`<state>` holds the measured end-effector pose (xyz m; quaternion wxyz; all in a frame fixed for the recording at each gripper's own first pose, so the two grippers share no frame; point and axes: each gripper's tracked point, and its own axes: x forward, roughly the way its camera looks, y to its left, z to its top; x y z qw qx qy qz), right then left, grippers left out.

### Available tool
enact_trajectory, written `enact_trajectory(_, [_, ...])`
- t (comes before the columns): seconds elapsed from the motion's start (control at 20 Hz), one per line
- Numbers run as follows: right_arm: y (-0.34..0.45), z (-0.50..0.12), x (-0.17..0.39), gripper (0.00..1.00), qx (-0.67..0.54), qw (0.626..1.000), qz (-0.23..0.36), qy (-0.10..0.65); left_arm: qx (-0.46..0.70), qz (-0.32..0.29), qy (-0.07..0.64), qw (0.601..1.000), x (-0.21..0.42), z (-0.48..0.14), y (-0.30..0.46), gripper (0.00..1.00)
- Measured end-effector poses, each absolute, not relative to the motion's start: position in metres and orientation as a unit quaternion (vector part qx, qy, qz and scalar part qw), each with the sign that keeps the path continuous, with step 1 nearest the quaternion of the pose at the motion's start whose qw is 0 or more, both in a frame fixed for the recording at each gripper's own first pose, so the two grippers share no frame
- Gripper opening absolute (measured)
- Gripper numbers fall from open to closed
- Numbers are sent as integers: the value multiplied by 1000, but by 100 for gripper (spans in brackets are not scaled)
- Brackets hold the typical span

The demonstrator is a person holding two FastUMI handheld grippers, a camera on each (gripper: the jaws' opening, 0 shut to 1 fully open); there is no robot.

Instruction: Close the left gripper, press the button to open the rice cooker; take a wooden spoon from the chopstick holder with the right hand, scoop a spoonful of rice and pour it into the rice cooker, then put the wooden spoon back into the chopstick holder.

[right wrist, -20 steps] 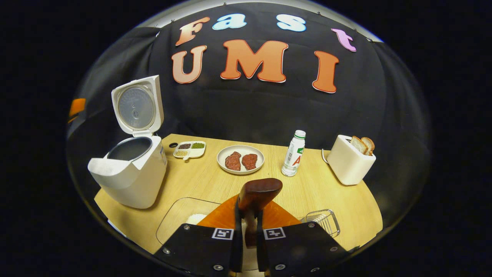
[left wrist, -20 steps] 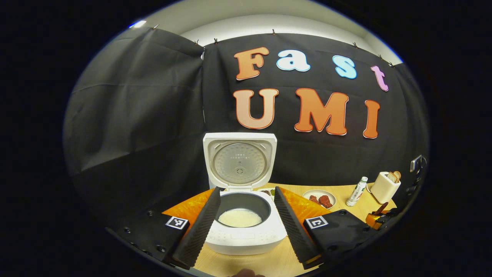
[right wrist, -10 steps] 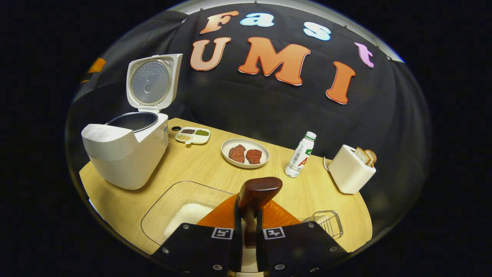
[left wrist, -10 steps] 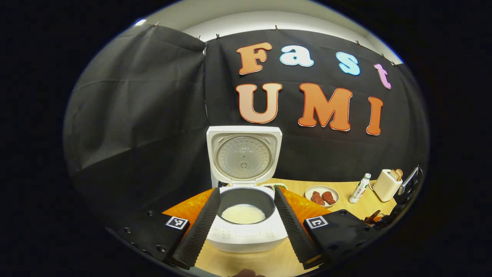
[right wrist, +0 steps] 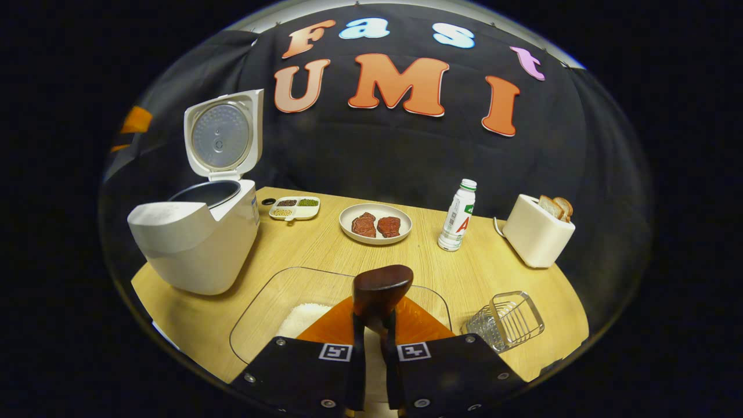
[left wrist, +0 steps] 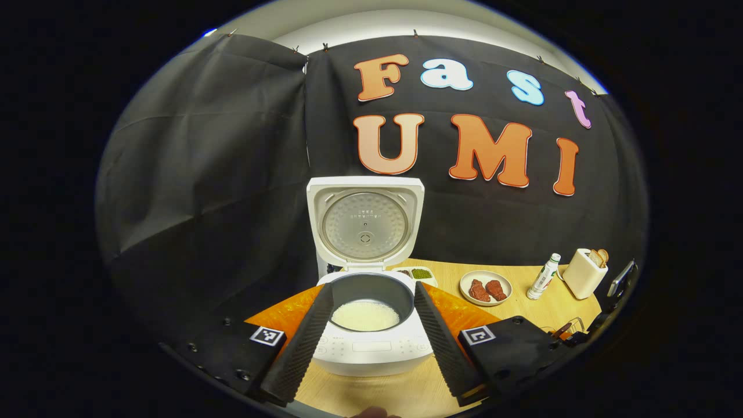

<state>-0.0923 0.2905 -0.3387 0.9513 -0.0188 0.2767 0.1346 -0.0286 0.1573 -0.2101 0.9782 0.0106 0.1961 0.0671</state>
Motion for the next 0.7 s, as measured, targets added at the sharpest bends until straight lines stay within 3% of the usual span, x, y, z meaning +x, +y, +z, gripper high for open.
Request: enact_trajectory(0.7, [312,-341,-83,14,152,927,75,333,4,66,216,974,-27,-226,186,95])
